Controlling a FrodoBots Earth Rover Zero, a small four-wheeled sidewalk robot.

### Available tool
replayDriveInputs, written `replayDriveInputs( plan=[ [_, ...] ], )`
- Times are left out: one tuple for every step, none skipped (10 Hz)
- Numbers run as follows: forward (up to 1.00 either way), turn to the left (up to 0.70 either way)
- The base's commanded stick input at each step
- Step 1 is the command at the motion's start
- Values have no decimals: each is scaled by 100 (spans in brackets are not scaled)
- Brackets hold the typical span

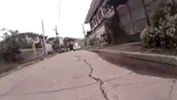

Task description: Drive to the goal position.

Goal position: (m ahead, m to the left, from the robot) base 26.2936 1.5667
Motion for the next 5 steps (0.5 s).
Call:
replayDriveInputs(
  plan=[
    [70,0],
    [70,0],
    [70,0],
    [70,0],
    [70,0]
  ],
)
